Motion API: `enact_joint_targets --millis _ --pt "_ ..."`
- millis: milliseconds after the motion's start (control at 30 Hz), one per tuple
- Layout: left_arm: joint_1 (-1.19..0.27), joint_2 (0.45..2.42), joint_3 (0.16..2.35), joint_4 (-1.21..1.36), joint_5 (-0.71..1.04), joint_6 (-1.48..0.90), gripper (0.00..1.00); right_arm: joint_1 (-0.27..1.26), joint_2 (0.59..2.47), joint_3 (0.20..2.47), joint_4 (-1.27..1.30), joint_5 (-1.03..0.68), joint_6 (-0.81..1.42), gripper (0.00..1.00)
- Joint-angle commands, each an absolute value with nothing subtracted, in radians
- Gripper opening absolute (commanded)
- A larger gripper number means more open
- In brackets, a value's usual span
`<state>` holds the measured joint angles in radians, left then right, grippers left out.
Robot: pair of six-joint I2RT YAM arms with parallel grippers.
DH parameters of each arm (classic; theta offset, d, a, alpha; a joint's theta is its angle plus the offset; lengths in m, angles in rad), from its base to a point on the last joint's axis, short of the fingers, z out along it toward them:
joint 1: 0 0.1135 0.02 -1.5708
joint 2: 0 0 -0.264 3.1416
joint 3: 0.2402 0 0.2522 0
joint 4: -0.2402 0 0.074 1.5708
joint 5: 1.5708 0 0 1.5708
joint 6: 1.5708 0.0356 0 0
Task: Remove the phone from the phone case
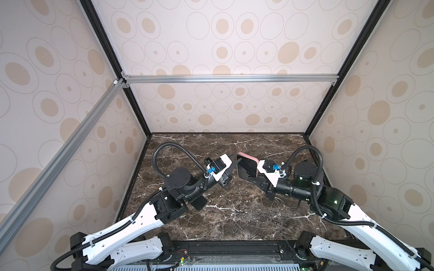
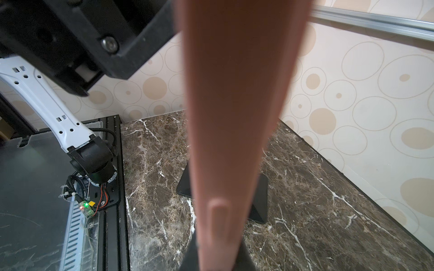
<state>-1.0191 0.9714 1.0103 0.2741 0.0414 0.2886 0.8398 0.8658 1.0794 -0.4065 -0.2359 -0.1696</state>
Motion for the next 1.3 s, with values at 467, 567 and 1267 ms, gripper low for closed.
enact_joint_targets --millis 467,567,1267 --pt "-1.008 1.048 1.114 0.059 0.18 0.277 0.22 0.861 0.887 1.154 -0.457 -0.437 -0.298 0.0" --pt "-0.999 1.058 1.121 0.04 0.205 0.269 0.21 0.862 0.883 1.155 -0.462 -0.442 -0.299 0.0" --pt "-0.916 1.099 1.117 -0.037 0.455 0.226 0.27 0.862 0.877 1.172 -0.469 -0.457 -0.302 0.0"
